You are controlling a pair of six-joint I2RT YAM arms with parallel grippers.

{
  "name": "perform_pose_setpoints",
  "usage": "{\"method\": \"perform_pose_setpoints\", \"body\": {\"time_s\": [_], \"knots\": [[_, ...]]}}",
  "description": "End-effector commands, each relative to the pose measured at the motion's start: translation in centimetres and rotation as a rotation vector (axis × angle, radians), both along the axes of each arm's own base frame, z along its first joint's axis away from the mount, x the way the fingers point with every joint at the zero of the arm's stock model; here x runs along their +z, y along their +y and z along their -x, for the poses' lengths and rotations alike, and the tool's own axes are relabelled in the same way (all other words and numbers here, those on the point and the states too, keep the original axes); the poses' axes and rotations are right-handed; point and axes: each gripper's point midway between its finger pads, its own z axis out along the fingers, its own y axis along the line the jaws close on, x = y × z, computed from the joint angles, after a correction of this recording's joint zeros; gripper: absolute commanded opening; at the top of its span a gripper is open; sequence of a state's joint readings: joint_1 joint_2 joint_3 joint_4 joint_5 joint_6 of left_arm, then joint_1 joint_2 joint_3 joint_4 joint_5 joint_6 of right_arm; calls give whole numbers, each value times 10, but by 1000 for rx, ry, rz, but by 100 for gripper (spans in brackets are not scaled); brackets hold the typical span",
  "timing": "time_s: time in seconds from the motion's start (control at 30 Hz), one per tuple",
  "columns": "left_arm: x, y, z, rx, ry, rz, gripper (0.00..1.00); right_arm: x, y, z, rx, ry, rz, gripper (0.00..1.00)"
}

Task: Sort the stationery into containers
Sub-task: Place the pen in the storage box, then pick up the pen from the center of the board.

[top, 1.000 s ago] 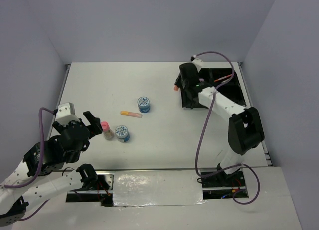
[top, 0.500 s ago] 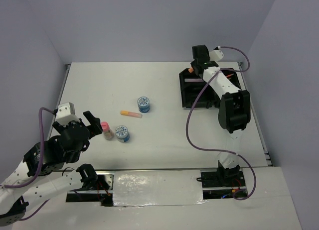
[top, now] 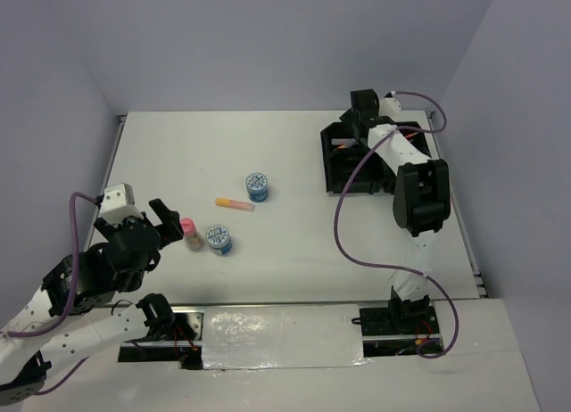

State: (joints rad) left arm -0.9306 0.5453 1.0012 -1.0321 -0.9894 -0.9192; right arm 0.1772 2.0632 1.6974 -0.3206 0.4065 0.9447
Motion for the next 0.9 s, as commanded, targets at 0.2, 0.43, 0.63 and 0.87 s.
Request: {"method": "perform_pose_setpoints", "body": {"time_s": [0.2, 0.43, 0.63, 0.87], "knots": [[2, 2, -2, 24, -8, -2, 99, 76, 77, -3, 436, -213, 59, 81], [2, 5, -1, 39, -9, -2, 99, 144, 242, 86, 1212, -612, 347, 83], [1, 3, -2, 36, 0, -11, 99, 52, 345, 162, 1765, -435, 717, 80], [0, 4, -2, 33, -5, -7, 99, 6, 383, 178, 1889, -305, 768, 80]]}}
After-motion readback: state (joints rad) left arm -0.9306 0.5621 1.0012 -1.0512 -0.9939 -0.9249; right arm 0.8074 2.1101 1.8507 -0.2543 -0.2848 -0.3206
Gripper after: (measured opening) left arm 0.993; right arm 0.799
